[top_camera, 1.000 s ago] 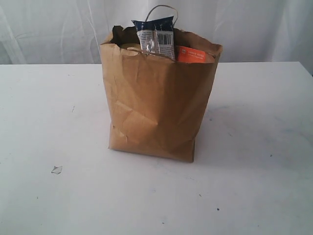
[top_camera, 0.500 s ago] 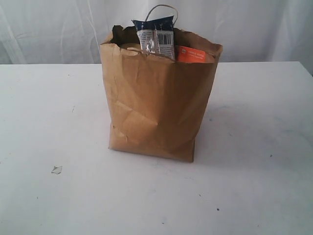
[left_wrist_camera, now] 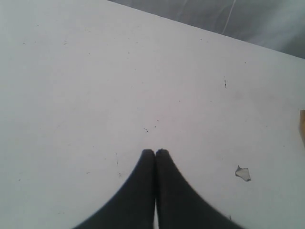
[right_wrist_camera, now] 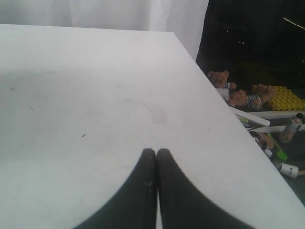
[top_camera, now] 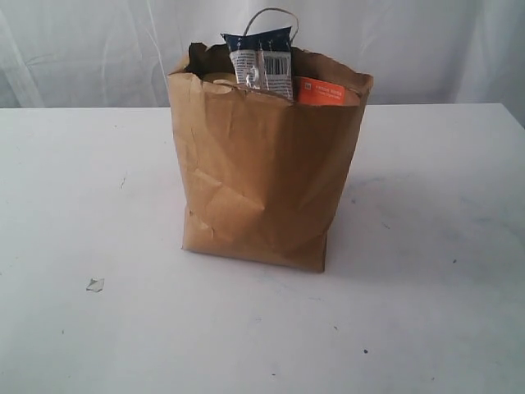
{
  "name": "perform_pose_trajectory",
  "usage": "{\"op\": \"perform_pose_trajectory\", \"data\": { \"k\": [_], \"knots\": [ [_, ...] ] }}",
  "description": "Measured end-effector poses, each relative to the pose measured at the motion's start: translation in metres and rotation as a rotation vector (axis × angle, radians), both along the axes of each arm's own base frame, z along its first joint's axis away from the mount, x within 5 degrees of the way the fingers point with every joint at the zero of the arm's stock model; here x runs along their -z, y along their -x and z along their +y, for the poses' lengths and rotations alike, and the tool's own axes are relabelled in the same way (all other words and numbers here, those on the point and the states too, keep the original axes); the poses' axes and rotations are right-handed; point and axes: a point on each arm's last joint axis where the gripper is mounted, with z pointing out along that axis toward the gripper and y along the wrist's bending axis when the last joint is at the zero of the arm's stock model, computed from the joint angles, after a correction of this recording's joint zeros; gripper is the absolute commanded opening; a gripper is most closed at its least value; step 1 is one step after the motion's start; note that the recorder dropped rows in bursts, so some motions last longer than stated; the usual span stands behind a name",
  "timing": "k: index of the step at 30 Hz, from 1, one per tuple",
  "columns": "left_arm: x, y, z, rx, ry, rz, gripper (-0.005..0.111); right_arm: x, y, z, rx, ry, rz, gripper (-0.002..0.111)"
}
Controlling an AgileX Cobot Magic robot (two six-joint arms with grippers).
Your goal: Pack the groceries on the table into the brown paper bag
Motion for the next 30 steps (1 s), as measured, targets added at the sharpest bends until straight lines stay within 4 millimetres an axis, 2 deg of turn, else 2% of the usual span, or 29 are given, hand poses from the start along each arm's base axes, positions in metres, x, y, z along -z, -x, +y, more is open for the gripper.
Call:
{"op": "perform_pose_trajectory", "data": {
  "k": [7,12,30],
  "knots": [
    [0.008,0.003,0.003,-0.026,-0.020,0.100,0.000,0.000,0.000,0.000,0.000,0.000,0.002,0.000],
    [0.008,0.004,0.008,-0.041,-0.131,0.105,0.000,0.000,0.000,0.000,0.000,0.000,0.002,0.000],
    [0.008,0.004,0.011,-0.023,-0.281,0.125,0.000,0.000,0.000,0.000,-0.001,0.000,0.002,0.000]
  ]
}}
